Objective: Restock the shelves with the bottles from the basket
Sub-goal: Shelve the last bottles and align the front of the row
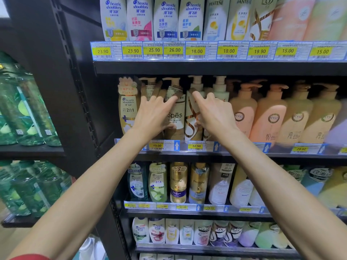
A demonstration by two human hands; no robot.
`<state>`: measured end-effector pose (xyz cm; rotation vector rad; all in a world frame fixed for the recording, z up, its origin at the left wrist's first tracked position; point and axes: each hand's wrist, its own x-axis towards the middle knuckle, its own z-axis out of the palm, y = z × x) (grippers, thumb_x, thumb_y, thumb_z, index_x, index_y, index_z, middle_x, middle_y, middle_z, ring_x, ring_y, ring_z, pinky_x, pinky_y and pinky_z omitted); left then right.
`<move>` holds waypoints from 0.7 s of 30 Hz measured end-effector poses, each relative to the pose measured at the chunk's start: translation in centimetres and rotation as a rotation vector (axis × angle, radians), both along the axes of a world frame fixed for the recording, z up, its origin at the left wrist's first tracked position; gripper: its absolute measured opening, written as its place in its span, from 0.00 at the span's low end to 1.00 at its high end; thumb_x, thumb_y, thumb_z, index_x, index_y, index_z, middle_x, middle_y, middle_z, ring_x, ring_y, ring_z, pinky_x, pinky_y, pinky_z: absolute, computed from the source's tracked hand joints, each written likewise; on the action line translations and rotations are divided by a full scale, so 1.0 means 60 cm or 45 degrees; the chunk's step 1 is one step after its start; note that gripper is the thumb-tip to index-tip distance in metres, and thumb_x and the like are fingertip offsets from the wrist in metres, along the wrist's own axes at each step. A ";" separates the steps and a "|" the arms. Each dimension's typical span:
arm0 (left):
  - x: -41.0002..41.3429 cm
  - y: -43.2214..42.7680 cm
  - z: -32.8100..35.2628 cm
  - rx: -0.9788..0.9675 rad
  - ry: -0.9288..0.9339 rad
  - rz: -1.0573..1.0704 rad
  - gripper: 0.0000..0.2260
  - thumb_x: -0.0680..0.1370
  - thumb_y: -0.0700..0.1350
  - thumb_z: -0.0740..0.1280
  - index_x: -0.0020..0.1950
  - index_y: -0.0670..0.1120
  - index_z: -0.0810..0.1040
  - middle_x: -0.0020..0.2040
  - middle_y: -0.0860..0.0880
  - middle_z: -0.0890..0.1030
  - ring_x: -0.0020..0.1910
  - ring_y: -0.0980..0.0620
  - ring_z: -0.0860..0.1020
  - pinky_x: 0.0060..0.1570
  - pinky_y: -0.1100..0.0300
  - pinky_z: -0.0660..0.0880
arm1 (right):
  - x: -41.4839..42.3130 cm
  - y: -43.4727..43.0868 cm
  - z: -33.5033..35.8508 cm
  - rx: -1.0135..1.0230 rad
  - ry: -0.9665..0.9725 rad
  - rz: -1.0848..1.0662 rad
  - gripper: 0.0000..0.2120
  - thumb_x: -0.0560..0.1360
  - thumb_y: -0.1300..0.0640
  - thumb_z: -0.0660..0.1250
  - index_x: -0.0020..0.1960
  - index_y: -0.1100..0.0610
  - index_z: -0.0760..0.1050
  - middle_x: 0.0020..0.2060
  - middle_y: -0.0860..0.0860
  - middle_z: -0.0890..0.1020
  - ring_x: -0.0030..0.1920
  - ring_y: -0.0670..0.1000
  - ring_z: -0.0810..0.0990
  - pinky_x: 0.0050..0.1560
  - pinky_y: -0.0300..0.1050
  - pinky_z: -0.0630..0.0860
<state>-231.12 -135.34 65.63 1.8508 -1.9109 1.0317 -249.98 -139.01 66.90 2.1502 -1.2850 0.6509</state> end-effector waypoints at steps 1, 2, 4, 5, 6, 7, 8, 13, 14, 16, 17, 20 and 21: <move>-0.001 -0.001 0.000 0.000 -0.001 0.000 0.39 0.69 0.66 0.75 0.71 0.49 0.66 0.52 0.41 0.82 0.54 0.38 0.79 0.55 0.43 0.71 | 0.000 0.000 0.001 0.003 0.000 -0.001 0.36 0.68 0.52 0.79 0.68 0.53 0.61 0.47 0.58 0.76 0.41 0.61 0.81 0.33 0.48 0.65; -0.001 -0.001 0.000 -0.002 -0.004 0.000 0.39 0.69 0.66 0.75 0.71 0.49 0.66 0.52 0.41 0.82 0.53 0.38 0.79 0.54 0.43 0.71 | 0.001 0.000 0.001 0.007 -0.001 -0.003 0.36 0.69 0.51 0.79 0.68 0.53 0.62 0.47 0.58 0.76 0.41 0.61 0.80 0.33 0.49 0.65; -0.001 -0.002 0.000 -0.004 -0.007 0.001 0.38 0.68 0.66 0.75 0.70 0.49 0.67 0.51 0.41 0.82 0.53 0.38 0.79 0.53 0.44 0.72 | 0.002 0.000 0.001 0.014 -0.006 -0.004 0.34 0.69 0.51 0.79 0.67 0.53 0.62 0.48 0.58 0.75 0.42 0.61 0.80 0.34 0.49 0.65; -0.002 -0.002 0.000 -0.004 -0.008 0.002 0.38 0.68 0.66 0.76 0.70 0.48 0.67 0.51 0.41 0.82 0.52 0.38 0.79 0.53 0.44 0.72 | 0.003 0.001 0.001 0.017 -0.010 -0.003 0.34 0.69 0.51 0.78 0.67 0.53 0.62 0.48 0.58 0.75 0.42 0.61 0.80 0.34 0.49 0.65; -0.002 -0.003 0.000 -0.002 -0.008 0.001 0.38 0.68 0.66 0.76 0.70 0.48 0.67 0.50 0.41 0.82 0.52 0.38 0.80 0.53 0.44 0.73 | 0.003 0.001 0.001 0.021 -0.015 0.001 0.34 0.70 0.51 0.78 0.67 0.53 0.63 0.48 0.58 0.75 0.42 0.61 0.80 0.35 0.49 0.65; -0.002 -0.003 0.000 -0.003 -0.009 0.000 0.38 0.68 0.66 0.76 0.70 0.48 0.68 0.50 0.41 0.82 0.52 0.38 0.80 0.52 0.44 0.73 | 0.002 0.001 0.000 0.023 -0.018 0.005 0.34 0.70 0.51 0.78 0.67 0.53 0.63 0.49 0.58 0.75 0.43 0.61 0.80 0.35 0.49 0.65; -0.002 -0.003 0.000 -0.004 -0.009 -0.002 0.38 0.68 0.65 0.76 0.69 0.48 0.68 0.50 0.41 0.82 0.51 0.38 0.80 0.52 0.44 0.73 | 0.002 0.001 0.000 0.024 -0.018 0.006 0.34 0.70 0.51 0.78 0.68 0.53 0.63 0.50 0.58 0.75 0.43 0.61 0.80 0.35 0.49 0.66; -0.003 -0.002 0.000 0.000 -0.002 -0.014 0.37 0.68 0.65 0.76 0.69 0.47 0.69 0.49 0.41 0.82 0.50 0.38 0.80 0.52 0.43 0.73 | 0.003 0.001 0.000 0.022 -0.006 0.004 0.33 0.70 0.50 0.78 0.67 0.54 0.63 0.51 0.58 0.76 0.45 0.61 0.81 0.36 0.50 0.66; -0.003 -0.002 0.001 0.008 -0.001 -0.013 0.37 0.69 0.65 0.76 0.69 0.47 0.69 0.49 0.41 0.82 0.50 0.38 0.80 0.52 0.43 0.73 | 0.003 0.002 0.000 0.018 -0.003 0.000 0.33 0.70 0.50 0.78 0.67 0.54 0.63 0.52 0.58 0.76 0.46 0.61 0.81 0.36 0.49 0.66; -0.004 -0.003 0.002 0.022 -0.001 -0.007 0.36 0.69 0.65 0.76 0.68 0.47 0.69 0.49 0.41 0.82 0.50 0.38 0.80 0.52 0.44 0.72 | 0.002 0.002 -0.002 0.003 0.003 -0.012 0.33 0.71 0.51 0.77 0.68 0.54 0.64 0.52 0.58 0.76 0.46 0.61 0.81 0.36 0.49 0.66; -0.005 -0.003 0.003 0.027 0.000 -0.005 0.36 0.69 0.65 0.76 0.68 0.47 0.69 0.49 0.41 0.82 0.50 0.38 0.80 0.51 0.44 0.72 | 0.003 0.002 -0.003 -0.003 0.007 -0.017 0.32 0.71 0.52 0.77 0.68 0.54 0.64 0.52 0.58 0.76 0.46 0.61 0.81 0.36 0.50 0.67; -0.006 -0.001 0.004 0.026 -0.005 -0.004 0.36 0.69 0.65 0.76 0.67 0.47 0.70 0.48 0.41 0.82 0.50 0.38 0.80 0.51 0.44 0.73 | 0.004 0.003 -0.007 -0.001 0.007 -0.019 0.32 0.71 0.52 0.76 0.69 0.54 0.63 0.53 0.58 0.75 0.46 0.61 0.81 0.36 0.50 0.67; -0.006 0.000 0.005 0.026 -0.005 -0.002 0.36 0.69 0.65 0.76 0.68 0.47 0.70 0.48 0.41 0.82 0.50 0.38 0.80 0.51 0.44 0.73 | 0.004 0.003 -0.008 -0.001 0.007 -0.019 0.32 0.71 0.52 0.76 0.69 0.54 0.63 0.53 0.58 0.75 0.46 0.61 0.81 0.36 0.49 0.67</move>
